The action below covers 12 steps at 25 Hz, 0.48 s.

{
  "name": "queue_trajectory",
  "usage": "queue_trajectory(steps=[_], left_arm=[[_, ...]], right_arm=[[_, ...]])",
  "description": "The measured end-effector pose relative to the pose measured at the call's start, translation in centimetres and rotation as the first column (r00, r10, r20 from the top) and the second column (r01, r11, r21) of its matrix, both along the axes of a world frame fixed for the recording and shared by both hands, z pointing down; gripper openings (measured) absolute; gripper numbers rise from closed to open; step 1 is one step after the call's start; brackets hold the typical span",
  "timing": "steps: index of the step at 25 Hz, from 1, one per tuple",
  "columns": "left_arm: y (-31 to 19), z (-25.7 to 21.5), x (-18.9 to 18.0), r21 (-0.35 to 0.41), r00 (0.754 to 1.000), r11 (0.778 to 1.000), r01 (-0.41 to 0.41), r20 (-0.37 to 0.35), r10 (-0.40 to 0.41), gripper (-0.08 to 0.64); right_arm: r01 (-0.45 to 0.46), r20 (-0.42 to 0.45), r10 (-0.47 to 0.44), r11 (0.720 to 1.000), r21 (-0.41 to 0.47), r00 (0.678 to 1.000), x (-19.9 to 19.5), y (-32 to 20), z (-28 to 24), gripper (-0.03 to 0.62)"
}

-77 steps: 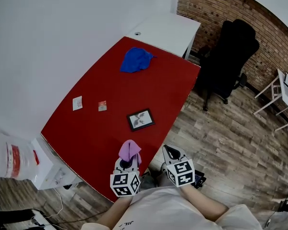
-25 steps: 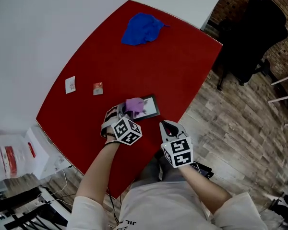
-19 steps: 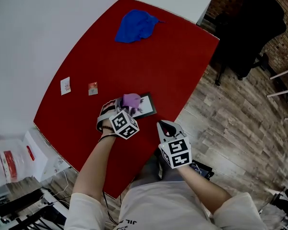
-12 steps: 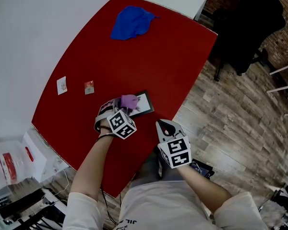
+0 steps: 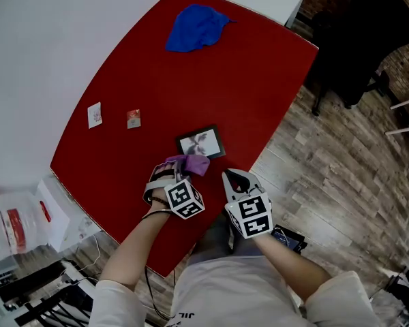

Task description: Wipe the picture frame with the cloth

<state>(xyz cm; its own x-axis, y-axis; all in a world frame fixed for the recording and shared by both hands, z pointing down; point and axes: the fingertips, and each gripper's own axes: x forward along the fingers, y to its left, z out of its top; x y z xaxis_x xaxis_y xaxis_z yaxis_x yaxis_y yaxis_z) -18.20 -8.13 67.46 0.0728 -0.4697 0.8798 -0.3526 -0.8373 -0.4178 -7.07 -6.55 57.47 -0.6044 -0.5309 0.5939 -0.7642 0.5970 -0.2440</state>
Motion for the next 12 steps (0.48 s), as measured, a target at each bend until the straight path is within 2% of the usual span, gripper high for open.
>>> queue_trajectory(steps=[4,8,12], left_arm=[[-3.5,-0.7,-0.9,0.024,0.999,0.998,0.05,-0.007,-0.05,0.063],[-8.7,-1.2,-1.6,0.047,0.996,0.996,0.072,0.042,-0.074,0.063],[-11.3,-0.8,-1.3,0.036,0.995,0.997,0.075,0.056,-0.077,0.063]], right_arm=[[-0.013,-0.004,0.013,1.0,-0.003,1.0,0.7,0.3,0.1,0.005],[-0.037,-0.014,0.037,0.999,-0.011,0.999,1.9,0.8,0.4,0.005],[-0.058,-0.017,0.058,0.998,-0.013,0.998,2.9,1.4,0.3,0.005]])
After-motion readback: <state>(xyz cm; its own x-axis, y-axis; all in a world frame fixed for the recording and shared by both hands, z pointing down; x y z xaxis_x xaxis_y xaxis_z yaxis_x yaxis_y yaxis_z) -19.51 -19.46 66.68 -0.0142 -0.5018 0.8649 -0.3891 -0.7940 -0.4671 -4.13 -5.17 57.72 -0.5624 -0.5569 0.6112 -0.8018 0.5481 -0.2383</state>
